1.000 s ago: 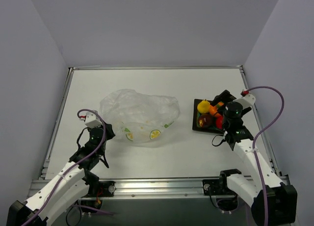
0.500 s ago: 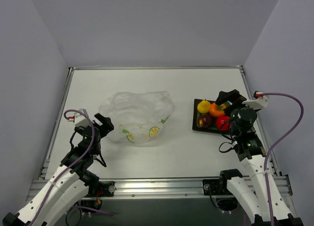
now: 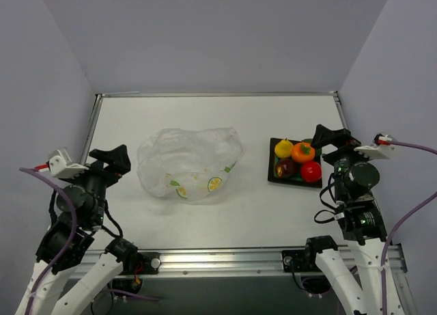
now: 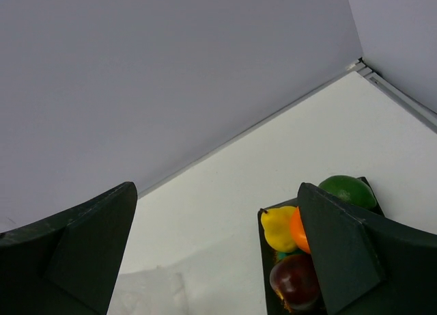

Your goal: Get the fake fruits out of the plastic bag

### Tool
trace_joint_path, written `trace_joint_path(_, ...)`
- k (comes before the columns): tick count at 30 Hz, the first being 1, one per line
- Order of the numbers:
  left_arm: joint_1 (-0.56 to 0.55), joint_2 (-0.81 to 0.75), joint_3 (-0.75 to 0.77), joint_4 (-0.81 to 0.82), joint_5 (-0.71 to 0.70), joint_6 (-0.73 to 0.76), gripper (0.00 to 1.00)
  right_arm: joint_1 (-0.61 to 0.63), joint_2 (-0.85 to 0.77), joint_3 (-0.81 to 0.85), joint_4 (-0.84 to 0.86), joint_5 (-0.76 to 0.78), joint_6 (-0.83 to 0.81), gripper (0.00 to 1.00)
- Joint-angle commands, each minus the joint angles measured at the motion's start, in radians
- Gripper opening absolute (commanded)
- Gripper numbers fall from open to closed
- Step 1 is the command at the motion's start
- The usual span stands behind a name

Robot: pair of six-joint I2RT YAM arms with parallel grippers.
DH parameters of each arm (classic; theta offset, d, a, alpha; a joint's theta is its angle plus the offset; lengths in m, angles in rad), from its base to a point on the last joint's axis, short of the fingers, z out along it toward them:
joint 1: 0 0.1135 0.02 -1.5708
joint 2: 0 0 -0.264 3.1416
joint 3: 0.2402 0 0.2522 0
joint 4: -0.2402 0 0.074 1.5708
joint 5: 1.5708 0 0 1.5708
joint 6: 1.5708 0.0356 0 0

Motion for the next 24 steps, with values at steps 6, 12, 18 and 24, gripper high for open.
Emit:
trace_joint_path(6,0.005,-0.009,0.220,-0.147,0.093,0.264,0.94,-0.002,-0.109,0.105,-0.023,-0.005,-0.003,1.00)
trace_joint_path(12,0.007,-0.011,0.244,-0.161,0.104,0.316,0.94,-0.002,-0.172,0.128,-0.021,0.029,-0.015,1.00)
trace_joint_path(18,0.007,-0.025,0.199,-0.156,0.099,0.317,0.94,-0.003,-0.174,0.120,-0.021,0.038,-0.029,1.00)
trace_joint_path(24,0.005,-0.046,0.158,-0.148,0.102,0.319,0.94,-0.003,-0.145,0.119,-0.018,0.024,-0.020,1.00)
